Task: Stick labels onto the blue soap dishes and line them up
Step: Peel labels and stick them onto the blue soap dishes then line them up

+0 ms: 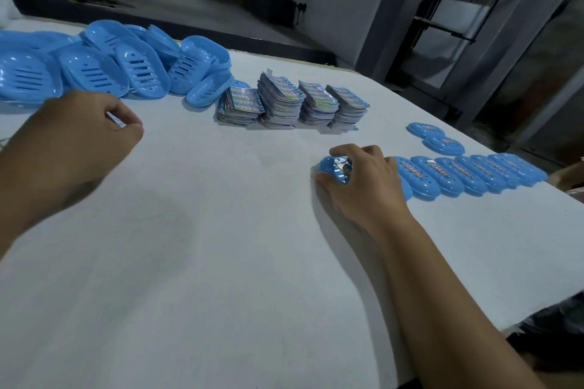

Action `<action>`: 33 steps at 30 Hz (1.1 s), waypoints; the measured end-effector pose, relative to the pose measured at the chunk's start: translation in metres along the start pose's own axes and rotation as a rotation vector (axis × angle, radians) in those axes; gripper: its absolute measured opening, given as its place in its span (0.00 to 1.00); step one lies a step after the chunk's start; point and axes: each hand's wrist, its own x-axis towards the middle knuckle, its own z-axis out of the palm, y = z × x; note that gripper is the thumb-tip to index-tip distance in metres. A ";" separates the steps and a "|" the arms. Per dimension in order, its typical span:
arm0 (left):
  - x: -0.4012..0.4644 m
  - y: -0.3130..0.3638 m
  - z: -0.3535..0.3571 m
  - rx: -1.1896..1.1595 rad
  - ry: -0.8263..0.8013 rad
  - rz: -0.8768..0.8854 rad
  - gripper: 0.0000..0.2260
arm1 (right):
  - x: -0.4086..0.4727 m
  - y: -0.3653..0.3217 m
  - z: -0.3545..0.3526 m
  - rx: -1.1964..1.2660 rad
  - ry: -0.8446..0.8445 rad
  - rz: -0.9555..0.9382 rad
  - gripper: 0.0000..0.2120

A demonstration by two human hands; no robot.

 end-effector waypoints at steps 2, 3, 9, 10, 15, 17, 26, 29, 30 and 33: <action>-0.007 0.017 -0.010 0.007 -0.029 -0.007 0.12 | 0.001 0.002 0.001 0.022 0.006 0.000 0.20; -0.012 0.027 -0.016 0.006 -0.043 -0.012 0.11 | 0.001 0.002 0.001 0.028 0.012 -0.005 0.20; -0.014 0.043 -0.025 0.030 -0.123 -0.023 0.04 | 0.005 -0.013 0.001 0.049 0.068 -0.090 0.19; -0.013 0.044 -0.025 0.048 -0.137 -0.026 0.03 | 0.007 -0.019 0.002 0.057 0.051 -0.126 0.18; -0.011 0.042 -0.025 0.078 -0.171 -0.040 0.05 | 0.023 -0.062 0.007 0.102 -0.109 -0.323 0.12; -0.011 0.041 -0.025 0.092 -0.178 -0.042 0.05 | 0.030 -0.086 0.013 0.113 -0.167 -0.380 0.11; -0.008 0.037 -0.026 0.153 -0.211 -0.075 0.05 | 0.059 -0.173 0.065 0.150 -0.195 -0.465 0.14; -0.007 0.035 -0.025 0.188 -0.198 -0.074 0.07 | 0.058 -0.184 0.081 0.182 -0.224 -0.451 0.14; -0.007 0.033 -0.024 0.210 -0.189 -0.071 0.07 | 0.057 -0.186 0.084 0.192 -0.232 -0.458 0.13; -0.004 0.028 -0.022 0.267 -0.121 -0.063 0.08 | 0.056 -0.188 0.089 0.205 -0.250 -0.489 0.12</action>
